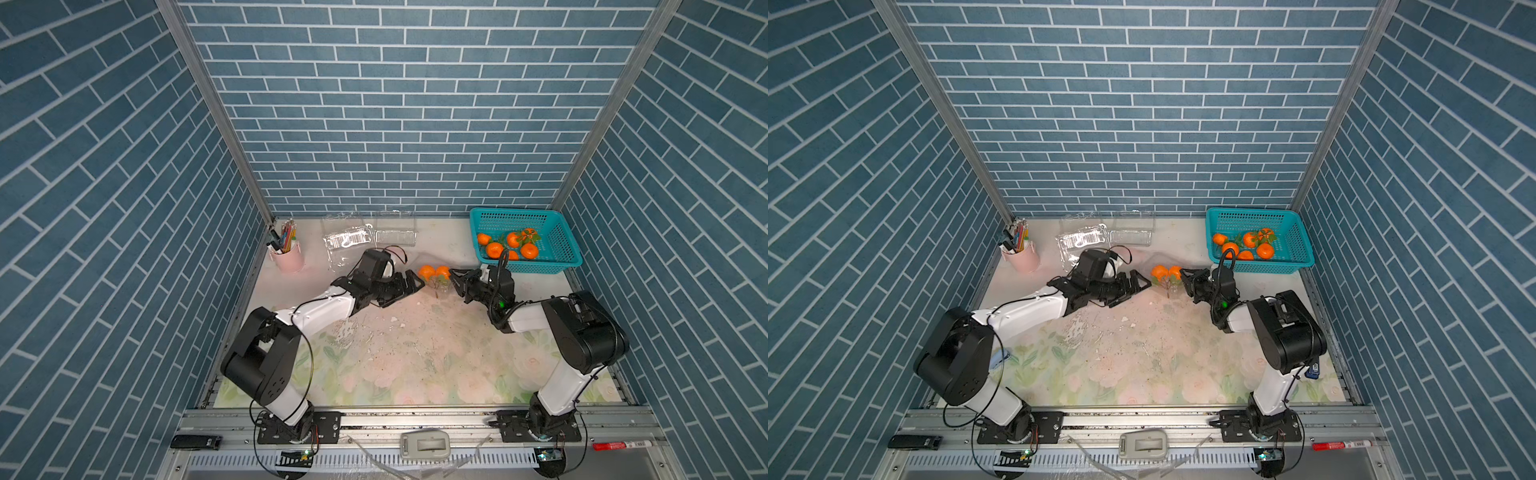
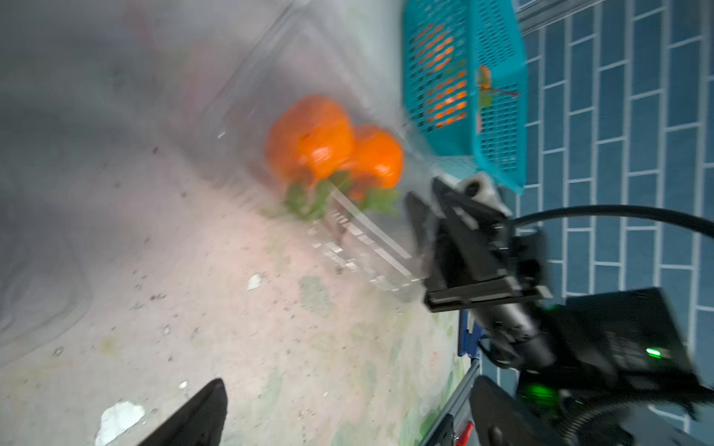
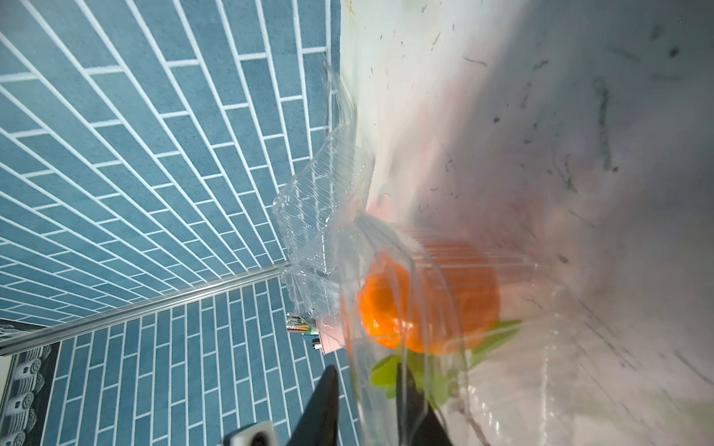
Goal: Take oranges out of containers
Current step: Open the packing box at the center of the board.
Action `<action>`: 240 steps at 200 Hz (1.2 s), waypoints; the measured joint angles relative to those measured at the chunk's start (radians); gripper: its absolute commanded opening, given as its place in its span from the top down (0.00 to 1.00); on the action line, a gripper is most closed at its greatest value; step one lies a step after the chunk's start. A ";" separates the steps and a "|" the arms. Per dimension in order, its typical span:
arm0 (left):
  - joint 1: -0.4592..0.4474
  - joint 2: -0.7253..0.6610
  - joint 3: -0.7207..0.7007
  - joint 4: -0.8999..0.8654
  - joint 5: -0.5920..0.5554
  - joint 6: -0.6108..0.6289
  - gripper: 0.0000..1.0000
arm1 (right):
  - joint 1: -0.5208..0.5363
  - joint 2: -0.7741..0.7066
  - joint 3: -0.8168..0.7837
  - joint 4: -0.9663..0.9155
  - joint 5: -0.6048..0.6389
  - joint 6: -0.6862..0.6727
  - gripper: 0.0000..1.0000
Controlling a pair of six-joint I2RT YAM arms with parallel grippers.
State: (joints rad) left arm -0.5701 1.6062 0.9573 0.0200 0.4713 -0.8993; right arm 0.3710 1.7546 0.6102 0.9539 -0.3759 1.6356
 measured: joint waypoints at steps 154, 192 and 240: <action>-0.118 0.146 -0.184 0.419 -0.253 -0.384 0.01 | 0.045 0.008 -0.053 0.080 0.050 0.086 0.74; -0.122 0.167 -0.190 0.465 -0.271 -0.410 0.01 | 0.055 0.009 -0.053 0.083 0.051 0.089 0.74; -0.122 0.176 -0.199 0.500 -0.290 -0.428 0.01 | 0.057 0.010 -0.078 0.106 0.058 0.097 0.75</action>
State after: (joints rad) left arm -0.6926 1.7824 0.7586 0.5201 0.1810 -1.3273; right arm 0.4278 1.7641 0.5320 1.0603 -0.3180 1.7325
